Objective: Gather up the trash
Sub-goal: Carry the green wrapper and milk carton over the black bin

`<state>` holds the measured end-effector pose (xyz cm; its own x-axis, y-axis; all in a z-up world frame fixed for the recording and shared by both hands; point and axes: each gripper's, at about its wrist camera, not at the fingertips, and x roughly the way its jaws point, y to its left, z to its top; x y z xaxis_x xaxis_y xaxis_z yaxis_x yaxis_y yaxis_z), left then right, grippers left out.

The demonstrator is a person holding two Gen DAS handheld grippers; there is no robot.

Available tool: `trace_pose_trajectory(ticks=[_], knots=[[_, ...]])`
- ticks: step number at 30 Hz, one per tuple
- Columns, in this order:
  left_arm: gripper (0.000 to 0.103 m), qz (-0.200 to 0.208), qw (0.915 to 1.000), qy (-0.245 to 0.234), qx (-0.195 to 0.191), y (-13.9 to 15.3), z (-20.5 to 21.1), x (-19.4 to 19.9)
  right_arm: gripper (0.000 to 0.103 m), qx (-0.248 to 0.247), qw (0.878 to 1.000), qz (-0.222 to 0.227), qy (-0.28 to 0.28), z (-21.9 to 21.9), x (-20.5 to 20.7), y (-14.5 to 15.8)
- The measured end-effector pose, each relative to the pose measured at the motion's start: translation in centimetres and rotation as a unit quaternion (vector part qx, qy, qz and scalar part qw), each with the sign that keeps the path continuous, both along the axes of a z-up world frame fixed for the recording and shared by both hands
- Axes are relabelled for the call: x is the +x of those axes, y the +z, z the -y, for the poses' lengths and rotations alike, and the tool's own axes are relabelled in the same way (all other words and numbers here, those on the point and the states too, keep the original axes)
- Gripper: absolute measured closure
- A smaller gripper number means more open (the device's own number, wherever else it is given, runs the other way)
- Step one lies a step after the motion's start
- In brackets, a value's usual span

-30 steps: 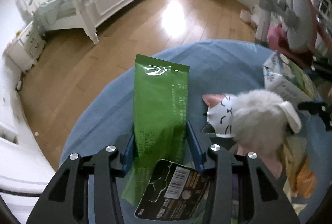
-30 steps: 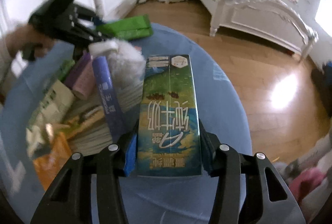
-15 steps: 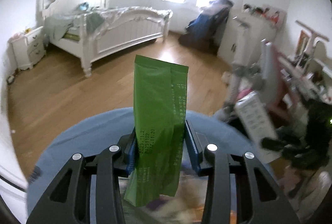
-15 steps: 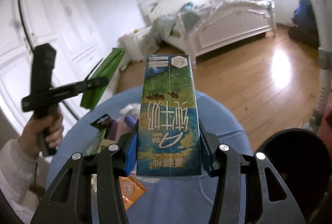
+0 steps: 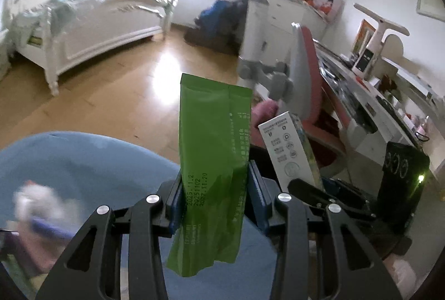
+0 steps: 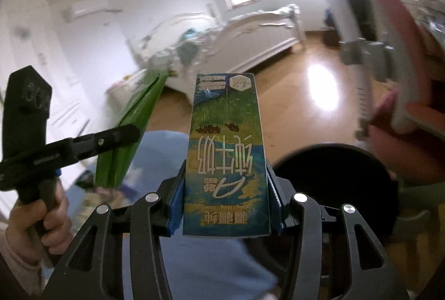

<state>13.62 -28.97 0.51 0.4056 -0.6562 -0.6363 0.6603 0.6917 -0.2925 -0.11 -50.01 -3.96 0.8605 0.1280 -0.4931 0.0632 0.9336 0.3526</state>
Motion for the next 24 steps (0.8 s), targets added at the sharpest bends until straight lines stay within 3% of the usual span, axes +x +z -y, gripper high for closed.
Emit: trace_pose_trajectory(ticks=[13, 24], knots=[[0.062, -0.035, 0.9974, -0.059, 0.023, -4.5, 9.6, -1.8, 0.054, 0.018, 0.995, -0.034, -0.087, 8.6, -1.3, -5.9], [0.062, -0.046, 0.9957, -0.067, 0.045, -6.1, 11.7, -1.9, 0.054, 0.029, 0.993, -0.049, -0.103, 10.6, -1.3, -8.3]])
